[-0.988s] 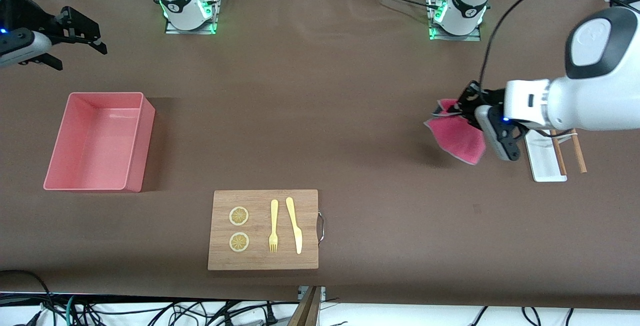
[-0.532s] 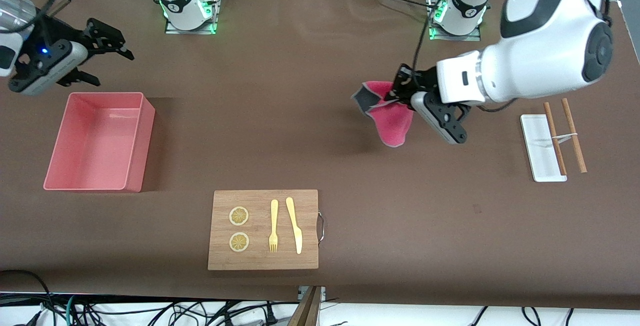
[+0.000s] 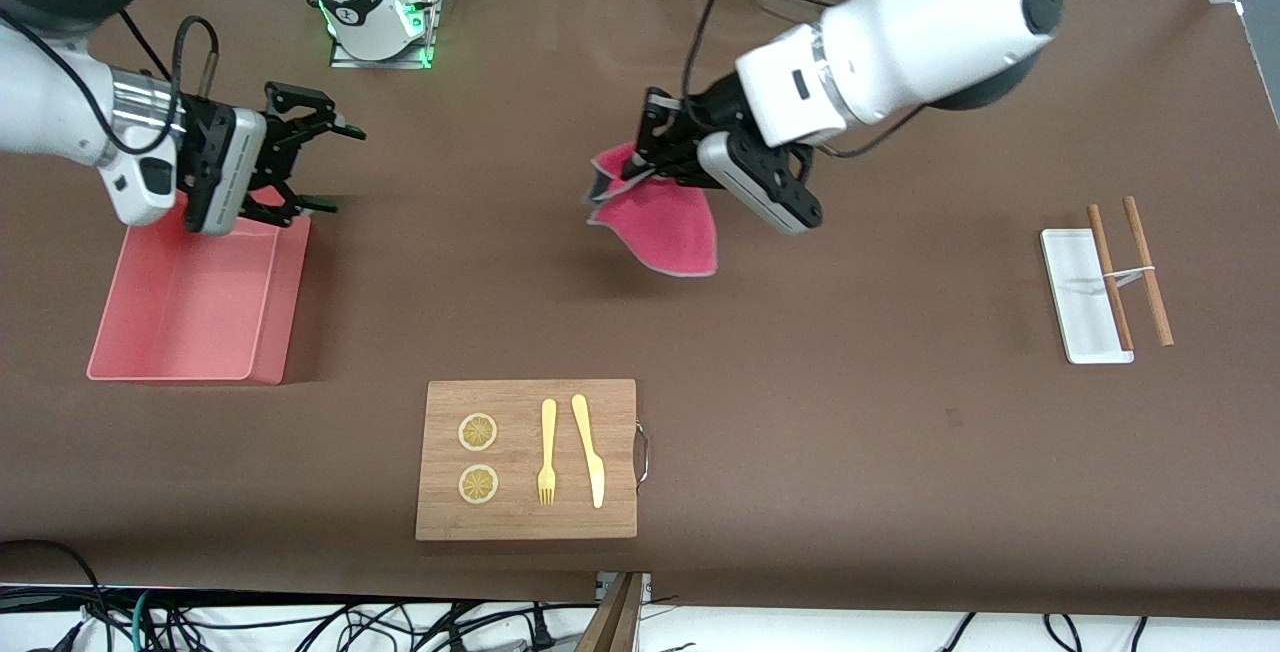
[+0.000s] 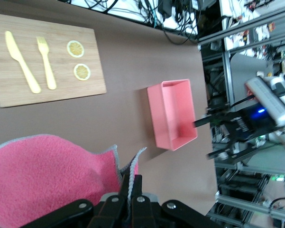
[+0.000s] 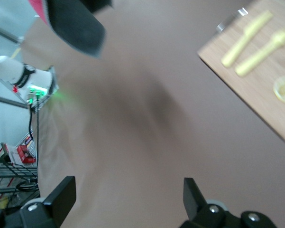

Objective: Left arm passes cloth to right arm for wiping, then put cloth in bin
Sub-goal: 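Carry the cloth toward the right gripper while the right gripper approaches, then grasp the cloth with the right gripper while the left gripper releases, then lower the cloth with the right gripper while the left gripper withdraws, then wipe the table with the cloth in the right gripper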

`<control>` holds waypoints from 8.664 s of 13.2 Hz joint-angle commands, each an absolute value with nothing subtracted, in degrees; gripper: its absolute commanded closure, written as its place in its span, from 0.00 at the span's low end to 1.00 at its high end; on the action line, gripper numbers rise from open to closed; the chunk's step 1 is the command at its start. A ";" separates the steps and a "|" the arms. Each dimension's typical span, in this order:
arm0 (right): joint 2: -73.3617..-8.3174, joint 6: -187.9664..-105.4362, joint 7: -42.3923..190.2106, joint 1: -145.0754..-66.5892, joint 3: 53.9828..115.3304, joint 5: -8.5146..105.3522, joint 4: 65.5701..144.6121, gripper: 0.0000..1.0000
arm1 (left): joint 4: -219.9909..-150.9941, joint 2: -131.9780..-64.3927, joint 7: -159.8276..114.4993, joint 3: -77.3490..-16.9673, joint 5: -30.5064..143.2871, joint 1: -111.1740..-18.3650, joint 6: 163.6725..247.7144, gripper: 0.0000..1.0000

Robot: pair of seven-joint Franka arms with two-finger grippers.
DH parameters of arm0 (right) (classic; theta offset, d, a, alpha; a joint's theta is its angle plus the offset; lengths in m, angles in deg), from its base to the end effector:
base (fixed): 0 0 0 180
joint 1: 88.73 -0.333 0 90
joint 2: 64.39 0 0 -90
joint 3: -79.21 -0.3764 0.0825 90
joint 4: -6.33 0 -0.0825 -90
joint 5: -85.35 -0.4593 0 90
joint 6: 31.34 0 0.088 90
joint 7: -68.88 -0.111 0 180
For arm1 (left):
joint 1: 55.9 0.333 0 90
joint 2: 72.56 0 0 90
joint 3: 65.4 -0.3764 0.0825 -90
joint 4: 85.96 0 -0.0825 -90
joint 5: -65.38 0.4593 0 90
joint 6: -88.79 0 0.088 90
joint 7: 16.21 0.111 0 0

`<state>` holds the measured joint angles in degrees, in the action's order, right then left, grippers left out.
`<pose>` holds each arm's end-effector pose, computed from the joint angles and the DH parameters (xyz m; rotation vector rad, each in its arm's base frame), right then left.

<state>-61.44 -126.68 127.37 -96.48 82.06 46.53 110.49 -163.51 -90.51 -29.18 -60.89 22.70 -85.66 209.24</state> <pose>0.6273 0.1187 0.5432 -2.1742 -1.1438 -0.1571 0.6372 -0.4630 0.6552 2.2961 -0.1334 0.1037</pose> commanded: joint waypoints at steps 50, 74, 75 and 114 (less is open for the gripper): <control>-68.79 -130.75 129.30 -97.26 79.11 56.58 118.39 1.00 | -164.00 -89.79 -43.99 -62.85 51.29 -88.07 191.14 0.00; -41.73 -163.77 63.69 -97.00 77.63 87.73 121.73 1.00 | -181.76 -70.54 -10.33 -67.50 66.44 -60.73 183.10 0.00; -40.76 -164.84 62.47 -97.08 77.54 87.03 121.65 1.00 | -181.76 -70.80 -10.24 -67.51 66.61 -60.64 182.93 0.00; -37.58 -158.53 77.55 -95.51 78.58 72.17 115.32 1.00 | -180.70 -71.77 -10.76 -66.80 66.44 -60.20 181.61 0.00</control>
